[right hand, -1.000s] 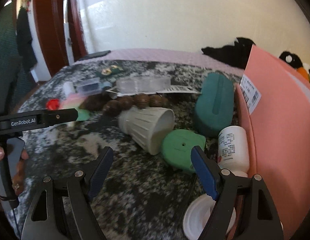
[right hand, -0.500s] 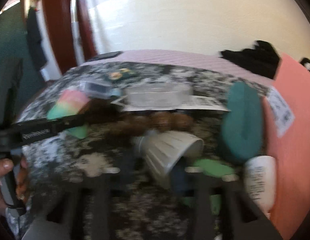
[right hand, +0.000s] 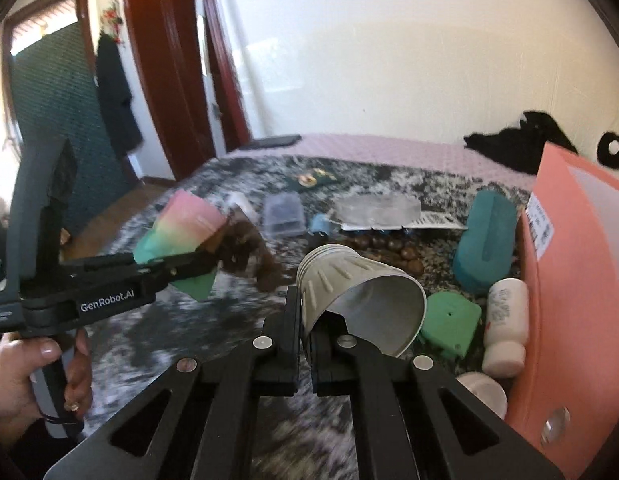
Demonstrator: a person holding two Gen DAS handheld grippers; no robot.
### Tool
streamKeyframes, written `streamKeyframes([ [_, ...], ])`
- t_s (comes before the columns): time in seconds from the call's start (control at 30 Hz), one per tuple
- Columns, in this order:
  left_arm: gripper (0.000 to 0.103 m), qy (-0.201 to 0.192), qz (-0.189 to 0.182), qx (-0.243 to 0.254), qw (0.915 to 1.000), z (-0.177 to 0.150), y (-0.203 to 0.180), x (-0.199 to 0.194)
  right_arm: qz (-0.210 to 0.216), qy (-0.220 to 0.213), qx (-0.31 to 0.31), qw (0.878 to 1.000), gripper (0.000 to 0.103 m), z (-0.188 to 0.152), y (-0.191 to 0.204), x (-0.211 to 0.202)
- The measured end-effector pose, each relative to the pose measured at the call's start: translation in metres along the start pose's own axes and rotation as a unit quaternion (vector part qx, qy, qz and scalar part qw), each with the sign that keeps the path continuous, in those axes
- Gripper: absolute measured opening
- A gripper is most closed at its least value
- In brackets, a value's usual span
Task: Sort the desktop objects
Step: 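Grasp the pink-green pouch with the left tool while the right tool grasps the white cup, then carry the pouch and white cup into the pink box and release both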
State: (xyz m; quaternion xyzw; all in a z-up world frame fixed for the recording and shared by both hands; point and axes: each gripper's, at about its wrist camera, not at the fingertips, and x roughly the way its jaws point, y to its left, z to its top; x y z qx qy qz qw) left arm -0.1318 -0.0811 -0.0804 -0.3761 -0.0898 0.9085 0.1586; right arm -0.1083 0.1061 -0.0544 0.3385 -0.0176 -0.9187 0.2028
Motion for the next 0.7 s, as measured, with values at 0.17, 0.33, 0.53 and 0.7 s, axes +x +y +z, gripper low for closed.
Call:
streamKeyframes([
  [0.17, 0.012, -0.017, -0.01, 0.005, 0.9998, -0.014, -0.011, -0.046, 0.018, -0.023, -0.007, 1.0, 0.003, 0.0, 0.023, -0.049],
  [0.33, 0.012, -0.028, -0.015, 0.008, 0.9995, -0.027, -0.02, -0.08, 0.027, -0.046, -0.017, 0.998, 0.003, -0.005, 0.043, -0.092],
  [0.53, 0.012, -0.049, -0.026, 0.012, 0.9984, -0.03, -0.039, -0.122, 0.028, -0.069, -0.026, 0.997, 0.003, -0.014, 0.061, -0.14],
  [0.7, 0.012, -0.067, -0.043, 0.037, 0.9961, -0.026, -0.075, -0.153, 0.02, -0.086, -0.024, 0.996, 0.003, -0.022, 0.062, -0.181],
])
